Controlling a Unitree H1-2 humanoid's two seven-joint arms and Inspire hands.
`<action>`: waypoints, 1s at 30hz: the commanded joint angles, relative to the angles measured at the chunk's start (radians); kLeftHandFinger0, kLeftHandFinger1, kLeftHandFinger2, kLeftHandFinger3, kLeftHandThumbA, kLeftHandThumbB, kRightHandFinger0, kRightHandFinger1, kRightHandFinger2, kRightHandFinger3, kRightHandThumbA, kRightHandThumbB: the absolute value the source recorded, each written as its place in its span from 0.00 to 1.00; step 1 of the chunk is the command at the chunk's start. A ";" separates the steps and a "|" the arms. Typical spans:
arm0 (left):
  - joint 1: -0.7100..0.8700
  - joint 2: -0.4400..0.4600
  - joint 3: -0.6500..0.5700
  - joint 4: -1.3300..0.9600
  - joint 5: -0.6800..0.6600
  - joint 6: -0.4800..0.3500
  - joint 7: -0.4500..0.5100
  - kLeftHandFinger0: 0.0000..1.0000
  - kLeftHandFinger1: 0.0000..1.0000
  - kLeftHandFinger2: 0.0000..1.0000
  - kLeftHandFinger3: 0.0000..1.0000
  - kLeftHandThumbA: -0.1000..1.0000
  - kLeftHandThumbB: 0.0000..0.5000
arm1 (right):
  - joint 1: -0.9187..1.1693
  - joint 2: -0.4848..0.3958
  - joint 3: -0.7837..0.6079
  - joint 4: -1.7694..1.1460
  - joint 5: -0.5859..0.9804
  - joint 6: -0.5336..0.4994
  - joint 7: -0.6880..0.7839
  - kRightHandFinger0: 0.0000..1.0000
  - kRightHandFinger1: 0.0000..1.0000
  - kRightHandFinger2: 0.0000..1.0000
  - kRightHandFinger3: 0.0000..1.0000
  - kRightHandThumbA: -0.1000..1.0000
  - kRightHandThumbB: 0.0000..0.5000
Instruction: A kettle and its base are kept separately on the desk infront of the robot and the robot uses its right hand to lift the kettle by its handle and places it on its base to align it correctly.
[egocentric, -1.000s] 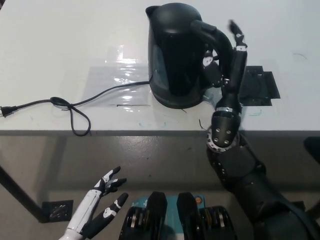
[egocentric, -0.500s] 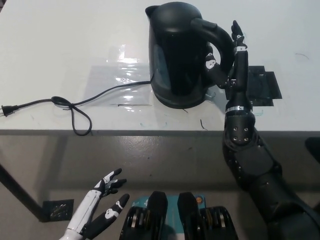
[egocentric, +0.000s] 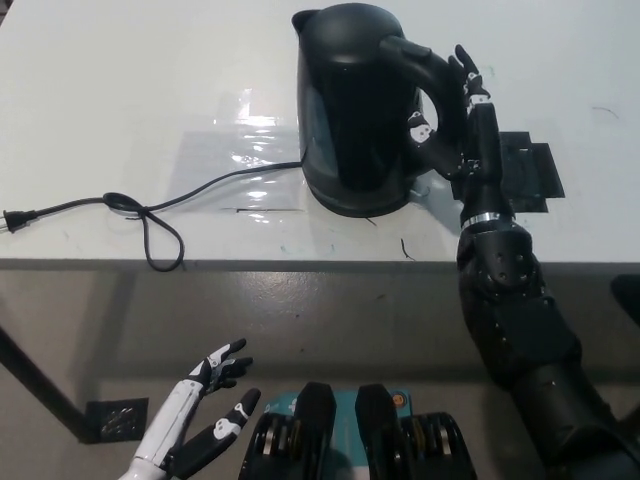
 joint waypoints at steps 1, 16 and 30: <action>-0.012 0.022 -0.003 -0.019 -0.005 -0.019 -0.025 0.85 0.84 0.83 0.93 0.72 0.10 | -0.020 -0.035 -0.006 -0.318 0.236 0.210 0.304 1.00 1.00 1.00 1.00 1.00 1.00; -0.017 0.029 -0.011 -0.016 -0.002 -0.018 -0.025 0.86 0.83 0.83 0.91 0.64 0.07 | -0.001 -0.054 -0.068 -0.409 0.338 0.322 0.396 1.00 1.00 1.00 1.00 0.93 1.00; -0.012 0.027 -0.009 -0.013 -0.003 -0.020 -0.015 0.86 0.84 0.84 0.91 0.64 0.11 | 0.022 -0.090 -0.114 -0.517 0.038 0.169 0.233 1.00 1.00 1.00 1.00 0.98 1.00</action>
